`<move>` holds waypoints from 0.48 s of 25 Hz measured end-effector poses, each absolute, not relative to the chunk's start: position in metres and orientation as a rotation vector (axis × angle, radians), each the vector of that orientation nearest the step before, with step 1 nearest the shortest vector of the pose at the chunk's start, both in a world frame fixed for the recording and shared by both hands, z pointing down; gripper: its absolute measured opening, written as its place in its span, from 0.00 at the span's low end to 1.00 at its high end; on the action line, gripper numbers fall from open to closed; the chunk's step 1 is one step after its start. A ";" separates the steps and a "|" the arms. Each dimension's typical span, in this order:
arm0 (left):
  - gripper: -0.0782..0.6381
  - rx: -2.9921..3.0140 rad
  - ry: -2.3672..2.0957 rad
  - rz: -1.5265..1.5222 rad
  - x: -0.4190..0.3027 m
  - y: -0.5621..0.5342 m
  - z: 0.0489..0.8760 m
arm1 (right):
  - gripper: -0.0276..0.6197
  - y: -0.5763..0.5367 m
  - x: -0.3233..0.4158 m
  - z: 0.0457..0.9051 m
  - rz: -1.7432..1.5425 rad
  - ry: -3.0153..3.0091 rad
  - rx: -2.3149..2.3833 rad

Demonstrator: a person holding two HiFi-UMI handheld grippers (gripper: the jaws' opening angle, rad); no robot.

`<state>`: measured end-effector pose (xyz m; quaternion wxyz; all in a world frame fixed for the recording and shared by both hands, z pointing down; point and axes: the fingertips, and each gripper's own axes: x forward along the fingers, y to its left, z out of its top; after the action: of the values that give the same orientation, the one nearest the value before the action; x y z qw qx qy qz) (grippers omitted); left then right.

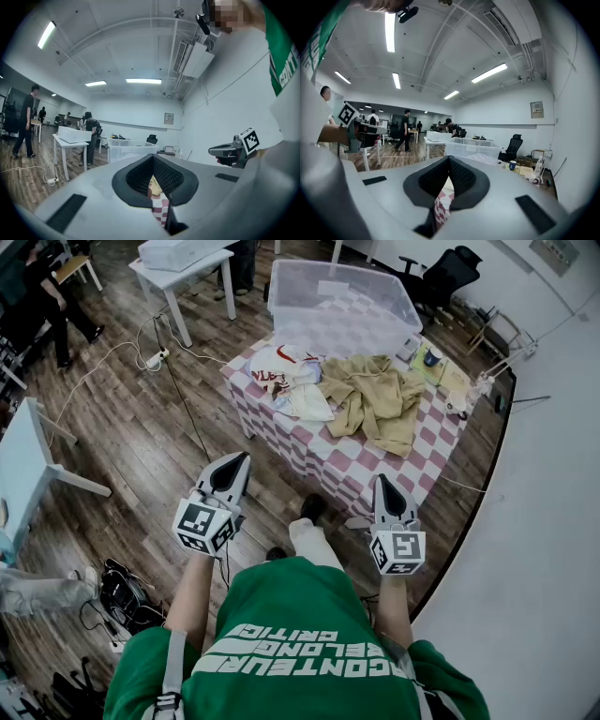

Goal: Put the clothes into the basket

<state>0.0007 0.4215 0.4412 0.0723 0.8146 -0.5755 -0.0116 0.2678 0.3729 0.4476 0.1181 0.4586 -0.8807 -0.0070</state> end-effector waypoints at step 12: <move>0.10 2.428 -1.706 0.020 -0.003 0.381 0.463 | 0.05 0.344 0.222 0.480 -0.184 -2.484 1.130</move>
<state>-0.0026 0.3809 0.4629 0.0870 0.8151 -0.5726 0.0066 0.2217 0.3440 0.4797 0.2019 0.4046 -0.8895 -0.0661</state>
